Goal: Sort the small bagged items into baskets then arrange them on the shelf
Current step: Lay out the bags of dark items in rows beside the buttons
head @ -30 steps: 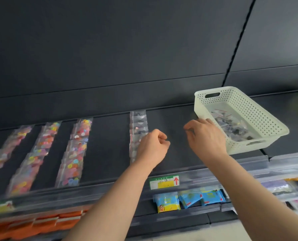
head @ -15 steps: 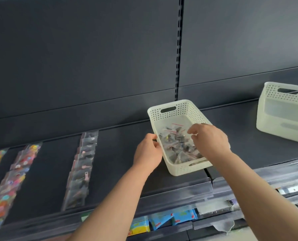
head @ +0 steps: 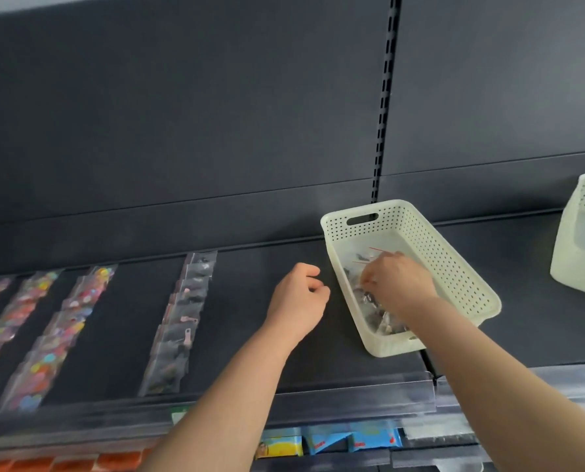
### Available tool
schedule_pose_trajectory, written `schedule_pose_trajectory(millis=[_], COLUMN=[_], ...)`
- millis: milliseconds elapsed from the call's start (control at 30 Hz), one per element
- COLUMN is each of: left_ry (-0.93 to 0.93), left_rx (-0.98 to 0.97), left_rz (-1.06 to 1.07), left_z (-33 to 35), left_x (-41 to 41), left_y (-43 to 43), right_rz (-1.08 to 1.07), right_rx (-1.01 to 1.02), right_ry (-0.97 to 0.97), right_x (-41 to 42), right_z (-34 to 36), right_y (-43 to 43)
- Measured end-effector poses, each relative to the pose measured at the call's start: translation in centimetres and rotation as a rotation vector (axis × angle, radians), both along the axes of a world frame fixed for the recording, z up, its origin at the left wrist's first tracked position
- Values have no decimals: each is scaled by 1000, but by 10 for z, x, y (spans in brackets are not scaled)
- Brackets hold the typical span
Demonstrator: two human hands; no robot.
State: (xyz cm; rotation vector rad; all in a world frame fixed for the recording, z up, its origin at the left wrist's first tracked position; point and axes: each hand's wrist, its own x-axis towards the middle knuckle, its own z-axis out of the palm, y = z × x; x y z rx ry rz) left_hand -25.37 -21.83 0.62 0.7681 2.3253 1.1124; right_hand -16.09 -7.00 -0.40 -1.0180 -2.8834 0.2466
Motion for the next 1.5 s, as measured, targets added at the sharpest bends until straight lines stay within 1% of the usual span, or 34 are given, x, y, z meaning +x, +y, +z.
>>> schedule_pose_trajectory(millis=[100, 167, 367, 500, 567, 633, 700, 767, 833, 900, 1000, 1067, 1133, 1167, 1233, 1267, 1300, 1333, 1400, 1467, 1500], left_ry=[-18, -24, -50, -55, -78, -122, -162, -168, -102, -19, 26, 13, -48, -87, -178, -231, -282, -334, -438, -520, -543], left_rx=[17, 33, 122, 200, 240, 301, 369, 388, 310, 176, 14, -10, 38, 67, 137, 180, 222, 265, 352, 406, 418], left_rz=[4, 3, 28, 46, 53, 65, 85, 97, 71, 30, 33, 88, 160, 194, 251, 277, 304, 330, 370, 390, 394], left_z=[0, -2, 4, 9, 11, 14, 16, 16, 13, 5, -7, -13, -15, -16, -17, -16, -15, -14, -13, -12, -13], left_x=[-5, -10, -28, -39, -43, -46, -49, -53, -61, -70, -85, -94, -100, -102, -105, -105, -106, -107, -109, -111, -112], left_y=[-7, -11, -24, -31, -33, -33, -34, -37, -44, -54, -70, -78, -84, -85, -85, -84, -83, -82, -80, -78, -76], right_rz=[-89, -128, -155, -196, -211, -187, -113, -59, -42, -34, -33, -36, -11, 5, 18, 23, 31, 40, 50, 30, -1], right_rx=[-60, -105, -188, -192, -251, -342, -425, -464, -479, -543, -642, -700, -765, -741, -655, -693, -799, -950, -1229, -1357, -1358], right_ry=[269, 393, 543, 666, 764, 813, 790, 707, 630, 561, 415, 310, 197, 158, 192, 254, 319, 369, 427, 486, 530], right_x=[0, -4, -18, -26, -29, -35, -45, -54, -62, -69, -76, -79, -81, -84, -92, -95, -97, -98, -98, -99, -102], right_z=[2, 10, 38, 48, 53, 55, 53, 44, 32, 19, -1, -9, -12, -13, -12, -11, -8, -5, -2, -4, -8], right_y=[0, -4, -25, -42, -49, -56, -63, -72, -80, -88, -95, -97, -99, -98, -98, -100, -102, -105, -110, -113, -113])
